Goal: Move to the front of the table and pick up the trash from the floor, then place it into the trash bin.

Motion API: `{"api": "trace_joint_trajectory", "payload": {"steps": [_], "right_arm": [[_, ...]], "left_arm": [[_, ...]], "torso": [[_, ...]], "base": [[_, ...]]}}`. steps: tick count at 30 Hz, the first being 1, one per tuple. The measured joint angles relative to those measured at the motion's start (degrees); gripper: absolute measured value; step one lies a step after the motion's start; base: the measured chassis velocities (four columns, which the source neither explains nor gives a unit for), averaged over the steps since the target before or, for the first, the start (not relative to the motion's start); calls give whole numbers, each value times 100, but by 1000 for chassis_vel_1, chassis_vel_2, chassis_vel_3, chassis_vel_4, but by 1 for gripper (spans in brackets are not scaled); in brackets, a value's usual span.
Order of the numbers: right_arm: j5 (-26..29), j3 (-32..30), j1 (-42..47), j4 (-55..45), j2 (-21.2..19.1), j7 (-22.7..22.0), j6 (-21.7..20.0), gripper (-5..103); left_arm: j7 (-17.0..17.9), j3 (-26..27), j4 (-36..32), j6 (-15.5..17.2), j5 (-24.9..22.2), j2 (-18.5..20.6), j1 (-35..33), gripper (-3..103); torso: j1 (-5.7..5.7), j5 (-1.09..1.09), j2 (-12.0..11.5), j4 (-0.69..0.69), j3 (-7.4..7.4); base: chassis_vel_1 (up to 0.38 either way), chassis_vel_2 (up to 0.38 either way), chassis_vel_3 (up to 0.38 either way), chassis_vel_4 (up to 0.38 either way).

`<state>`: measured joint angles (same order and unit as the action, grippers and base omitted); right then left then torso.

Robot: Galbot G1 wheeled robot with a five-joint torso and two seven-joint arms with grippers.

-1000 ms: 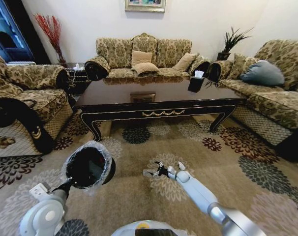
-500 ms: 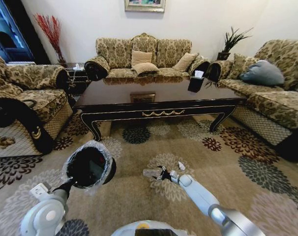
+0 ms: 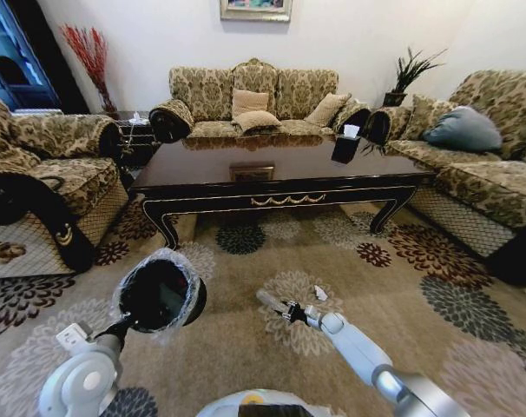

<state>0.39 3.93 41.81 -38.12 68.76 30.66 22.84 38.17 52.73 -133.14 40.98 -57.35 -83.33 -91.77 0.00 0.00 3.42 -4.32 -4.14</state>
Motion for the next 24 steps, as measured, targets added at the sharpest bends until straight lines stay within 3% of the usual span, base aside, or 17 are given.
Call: {"api": "trace_joint_trajectory", "payload": {"steps": [4,7,10,13,15,18,24], "right_arm": [[123,-176,1,-270,-72,9,86,27],[242,-218,1,-424,-112,8,113,27],[740,-182,16,-934,-278,-19,122,27],[1644,101,47,-1769,-559,-210,71,27],[1785,156,48,-1893,-591,-266,70,27],[2724,498,70,-2600,-673,-669,57,27],[3587,843,127,-3556,-694,-853,13,27]], "left_arm": [[0,-13,20,-1,4,-3,0,0],[-2,-29,31,-2,5,-9,0,0],[-5,-73,54,-4,16,-23,5,0],[-13,-176,96,-7,76,-68,26,0],[-14,-194,102,-8,83,-76,28,0],[-24,-294,143,-9,117,-130,37,0],[-45,-385,228,-20,161,-197,51,0]], "torso": [[0,0,0,0,0],[0,-1,0,1,0],[0,-1,0,1,0],[0,0,0,0,0],[0,-2,0,0,0],[0,1,0,0,0],[0,0,0,1,0]], "base": [[0,0,0,0],[0,0,0,0],[0,0,0,0],[0,0,0,0],[0,0,0,0],[0,0,0,0],[0,0,0,0]]}}
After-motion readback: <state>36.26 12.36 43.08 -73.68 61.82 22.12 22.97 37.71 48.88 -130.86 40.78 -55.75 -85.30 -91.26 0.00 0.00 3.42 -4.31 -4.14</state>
